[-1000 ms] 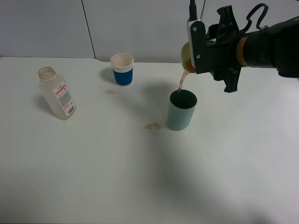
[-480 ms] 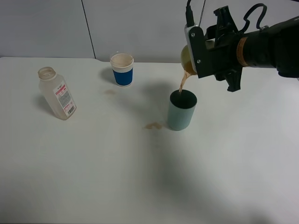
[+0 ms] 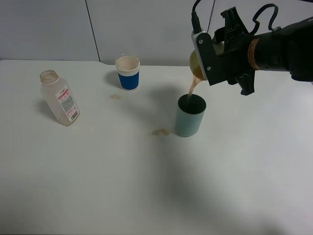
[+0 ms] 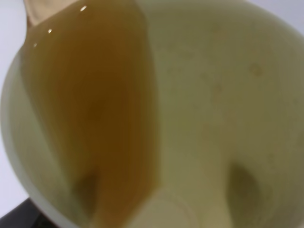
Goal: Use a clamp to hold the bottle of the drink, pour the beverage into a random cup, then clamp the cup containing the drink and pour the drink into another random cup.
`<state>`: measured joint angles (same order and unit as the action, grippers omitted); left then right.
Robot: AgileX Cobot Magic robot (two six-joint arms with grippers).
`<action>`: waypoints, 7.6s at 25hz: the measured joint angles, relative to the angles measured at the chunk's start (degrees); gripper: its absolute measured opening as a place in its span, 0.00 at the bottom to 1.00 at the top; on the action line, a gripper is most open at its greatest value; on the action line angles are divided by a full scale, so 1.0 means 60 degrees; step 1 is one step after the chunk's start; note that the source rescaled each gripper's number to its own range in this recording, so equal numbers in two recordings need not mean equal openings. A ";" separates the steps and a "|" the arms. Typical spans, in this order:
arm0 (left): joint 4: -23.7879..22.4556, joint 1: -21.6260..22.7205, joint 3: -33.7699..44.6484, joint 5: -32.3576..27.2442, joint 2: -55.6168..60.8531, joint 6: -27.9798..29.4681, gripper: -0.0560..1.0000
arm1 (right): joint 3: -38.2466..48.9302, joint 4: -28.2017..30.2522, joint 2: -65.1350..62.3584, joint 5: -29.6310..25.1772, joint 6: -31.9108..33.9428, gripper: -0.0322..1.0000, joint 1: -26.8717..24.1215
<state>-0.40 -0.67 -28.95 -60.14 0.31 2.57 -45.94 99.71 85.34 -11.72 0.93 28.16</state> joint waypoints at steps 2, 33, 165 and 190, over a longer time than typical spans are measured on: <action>0.0000 0.0000 0.0000 0.0000 0.0000 0.0000 1.00 | 0.0000 0.0000 0.0000 -0.0003 -0.0155 0.07 0.0000; 0.0000 0.0000 0.0000 0.0000 0.0000 0.0000 1.00 | -0.0074 0.0000 0.0000 -0.0011 -0.3812 0.07 0.0534; 0.0000 0.0000 0.0000 -0.0010 0.0000 0.0000 1.00 | -0.1735 -1.3138 0.6323 0.7516 0.0524 0.98 0.3779; 0.0000 0.0000 0.0000 -0.0010 0.0000 0.0000 1.00 | -0.1722 -1.3705 0.1208 0.4042 -0.0215 0.98 0.3487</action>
<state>-0.40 -0.67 -28.95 -60.20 0.31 2.57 -56.28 17.48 92.59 12.53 -0.36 49.09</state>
